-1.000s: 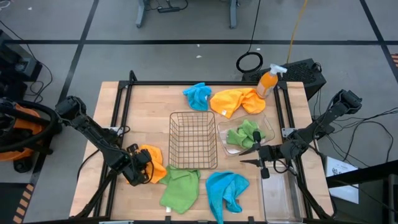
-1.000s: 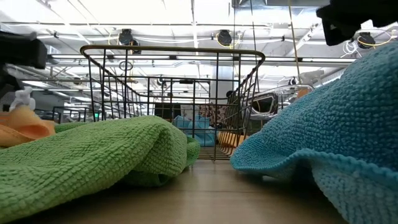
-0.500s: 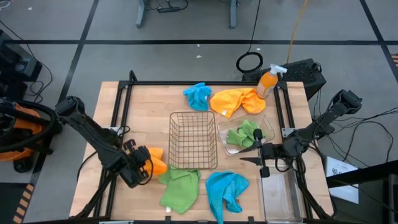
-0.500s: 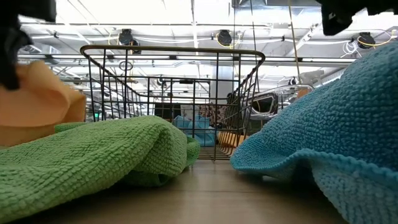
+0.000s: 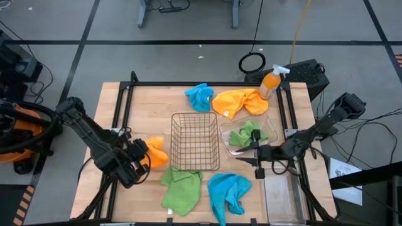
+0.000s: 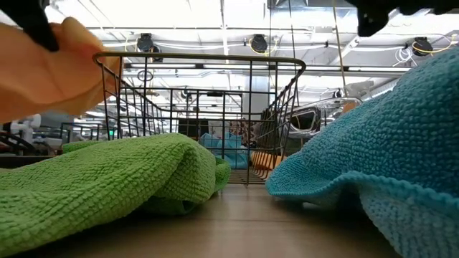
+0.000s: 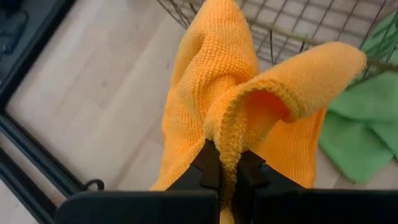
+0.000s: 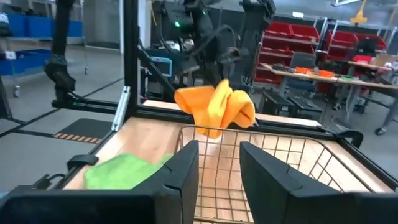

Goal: Sort microfiber towel by color & place in baskets
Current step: Put the left yellow towel into the wire basket

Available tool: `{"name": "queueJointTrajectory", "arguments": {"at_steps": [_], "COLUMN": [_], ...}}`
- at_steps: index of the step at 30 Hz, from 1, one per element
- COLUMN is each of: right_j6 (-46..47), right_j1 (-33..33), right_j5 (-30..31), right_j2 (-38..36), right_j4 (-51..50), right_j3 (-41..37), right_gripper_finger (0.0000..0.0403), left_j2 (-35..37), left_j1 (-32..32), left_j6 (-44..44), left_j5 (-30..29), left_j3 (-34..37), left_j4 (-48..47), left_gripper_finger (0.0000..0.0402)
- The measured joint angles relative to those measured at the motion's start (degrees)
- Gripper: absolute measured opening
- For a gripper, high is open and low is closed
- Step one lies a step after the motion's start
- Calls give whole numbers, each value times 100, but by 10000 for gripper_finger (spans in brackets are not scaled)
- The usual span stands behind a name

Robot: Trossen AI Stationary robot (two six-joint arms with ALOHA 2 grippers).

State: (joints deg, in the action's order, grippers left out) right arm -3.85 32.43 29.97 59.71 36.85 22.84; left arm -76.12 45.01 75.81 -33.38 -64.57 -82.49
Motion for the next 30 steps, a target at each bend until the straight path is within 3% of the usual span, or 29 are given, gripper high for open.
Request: {"name": "queueJointTrajectory", "arguments": {"at_steps": [11,21,30], "right_j6": [13,26,189], "right_j1": [-348,-657,-827], "right_j5": [-33,-193,-310], "right_j2": [1460,2660,3031], "right_j4": [-14,-23,-13], "right_j3": [927,1586,1900], "right_gripper_finger": [107,107,107], "left_j2": [0,0,2], "left_j1": [-1,1,253], "left_j6": [-9,29,-487], "left_j5": [-697,-753,-1110], "left_j3": [-60,-121,-1360], "left_j4": [80,135,133], "left_gripper_finger": [9,9,9]}}
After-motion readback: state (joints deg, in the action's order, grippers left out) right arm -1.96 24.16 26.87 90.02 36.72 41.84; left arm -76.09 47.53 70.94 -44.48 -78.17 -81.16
